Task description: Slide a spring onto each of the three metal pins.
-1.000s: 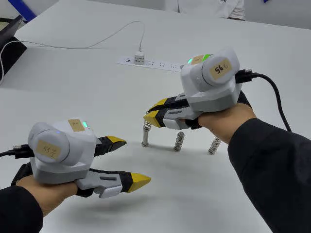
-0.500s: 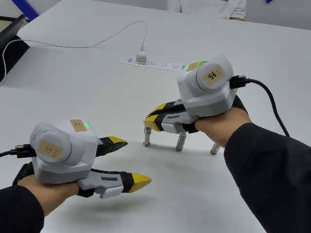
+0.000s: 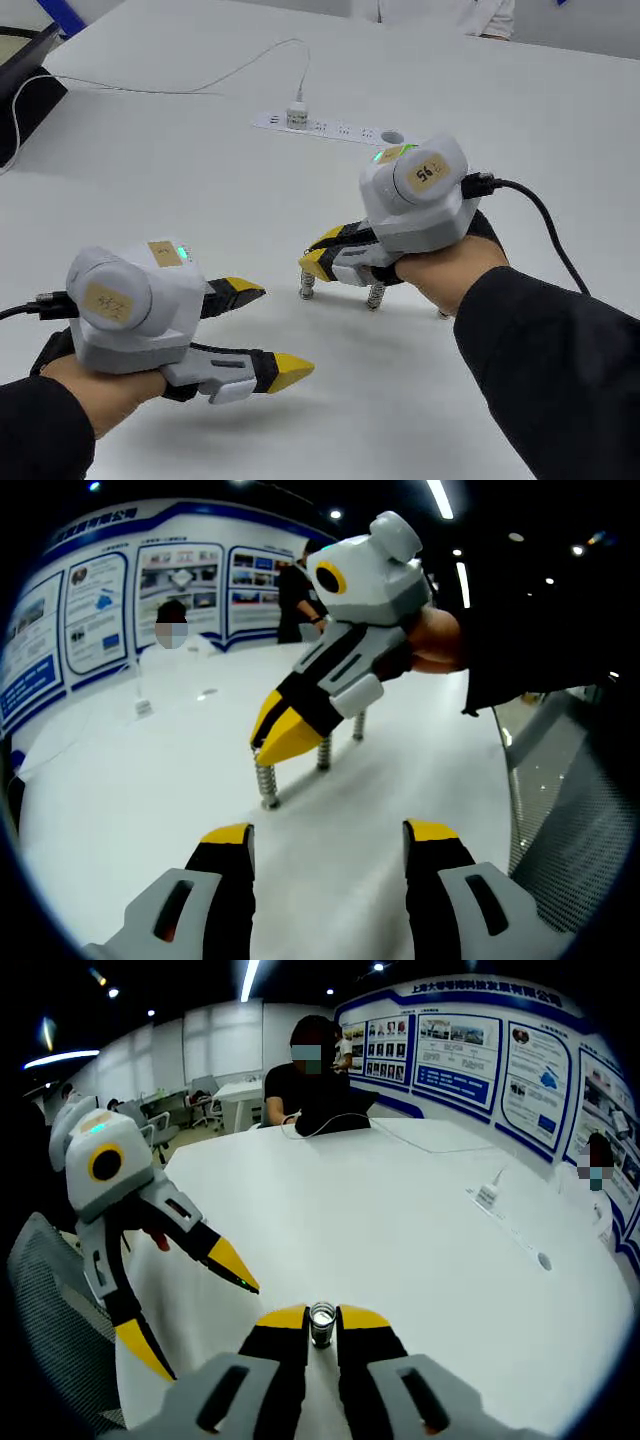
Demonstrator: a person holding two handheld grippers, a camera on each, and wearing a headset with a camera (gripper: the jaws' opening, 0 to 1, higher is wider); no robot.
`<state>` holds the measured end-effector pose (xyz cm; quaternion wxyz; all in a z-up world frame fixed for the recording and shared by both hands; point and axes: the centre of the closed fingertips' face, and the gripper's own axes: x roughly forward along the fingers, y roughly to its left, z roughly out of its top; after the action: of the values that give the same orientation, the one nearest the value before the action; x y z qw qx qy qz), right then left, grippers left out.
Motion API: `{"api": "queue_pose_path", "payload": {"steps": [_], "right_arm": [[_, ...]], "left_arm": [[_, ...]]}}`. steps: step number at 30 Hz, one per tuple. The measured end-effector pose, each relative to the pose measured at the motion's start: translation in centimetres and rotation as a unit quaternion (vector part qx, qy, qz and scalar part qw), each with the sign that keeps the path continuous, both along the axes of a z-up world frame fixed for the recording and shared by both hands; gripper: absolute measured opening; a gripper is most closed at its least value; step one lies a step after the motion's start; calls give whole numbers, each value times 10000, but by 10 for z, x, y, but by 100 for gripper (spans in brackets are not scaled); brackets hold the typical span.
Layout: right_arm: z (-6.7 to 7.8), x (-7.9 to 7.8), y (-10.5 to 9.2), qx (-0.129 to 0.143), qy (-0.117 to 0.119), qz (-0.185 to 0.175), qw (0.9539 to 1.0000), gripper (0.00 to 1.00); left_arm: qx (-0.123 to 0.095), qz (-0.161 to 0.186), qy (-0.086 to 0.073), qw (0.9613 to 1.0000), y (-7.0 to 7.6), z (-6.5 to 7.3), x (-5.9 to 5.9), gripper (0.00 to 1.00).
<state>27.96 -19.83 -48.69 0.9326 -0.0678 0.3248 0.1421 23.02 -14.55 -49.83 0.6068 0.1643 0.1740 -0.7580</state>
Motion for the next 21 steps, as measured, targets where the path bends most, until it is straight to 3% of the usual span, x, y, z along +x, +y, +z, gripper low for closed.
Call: {"api": "queue_pose_path", "payload": {"steps": [9,21], "right_arm": [[-12,0,-2,-57,152,-60,9999,12],[-14,1,-2,-72,181,-73,9998,12]], "left_arm": [[13,14,7,10000,0,-1,1,61],[5,33,0,10000,-1,-1,2,61]]}}
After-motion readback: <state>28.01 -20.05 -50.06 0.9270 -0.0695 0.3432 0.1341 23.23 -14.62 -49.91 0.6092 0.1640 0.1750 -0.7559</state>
